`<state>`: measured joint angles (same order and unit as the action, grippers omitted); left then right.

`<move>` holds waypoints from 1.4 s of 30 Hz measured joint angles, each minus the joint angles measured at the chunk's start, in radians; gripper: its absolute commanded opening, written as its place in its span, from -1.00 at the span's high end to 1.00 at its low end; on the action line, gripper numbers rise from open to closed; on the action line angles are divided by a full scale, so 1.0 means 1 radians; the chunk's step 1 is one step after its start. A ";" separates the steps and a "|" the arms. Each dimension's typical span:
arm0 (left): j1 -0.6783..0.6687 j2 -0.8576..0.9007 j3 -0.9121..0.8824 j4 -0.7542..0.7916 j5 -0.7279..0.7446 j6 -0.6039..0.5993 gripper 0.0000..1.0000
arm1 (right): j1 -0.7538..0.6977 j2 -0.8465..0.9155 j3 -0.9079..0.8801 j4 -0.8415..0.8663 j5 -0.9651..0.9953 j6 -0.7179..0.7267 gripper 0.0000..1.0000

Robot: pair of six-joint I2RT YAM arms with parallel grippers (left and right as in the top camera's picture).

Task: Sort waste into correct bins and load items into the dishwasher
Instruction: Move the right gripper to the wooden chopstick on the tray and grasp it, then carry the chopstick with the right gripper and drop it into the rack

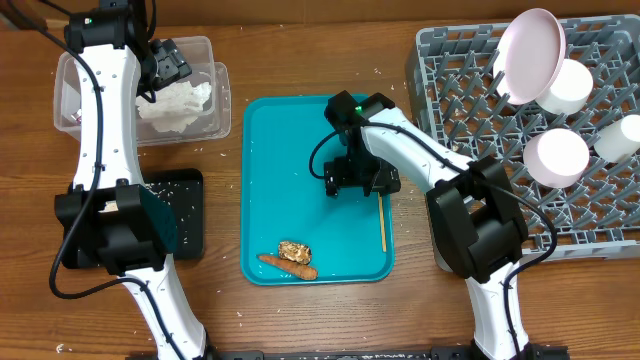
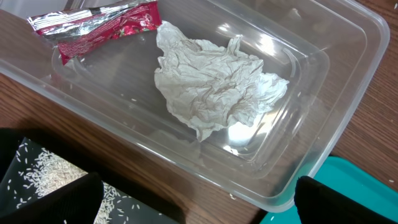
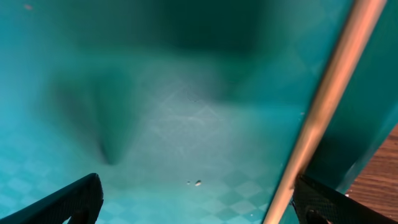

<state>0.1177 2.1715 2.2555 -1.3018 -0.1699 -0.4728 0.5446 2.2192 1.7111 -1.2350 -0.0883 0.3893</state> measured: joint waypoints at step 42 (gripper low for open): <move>0.000 0.000 0.000 0.000 0.000 0.000 -1.00 | -0.247 -0.005 0.554 -0.246 0.138 -0.079 0.92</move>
<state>0.1177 2.1712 2.2555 -1.3022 -0.1699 -0.4728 0.2974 2.2139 2.2654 -1.4811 0.0502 0.3099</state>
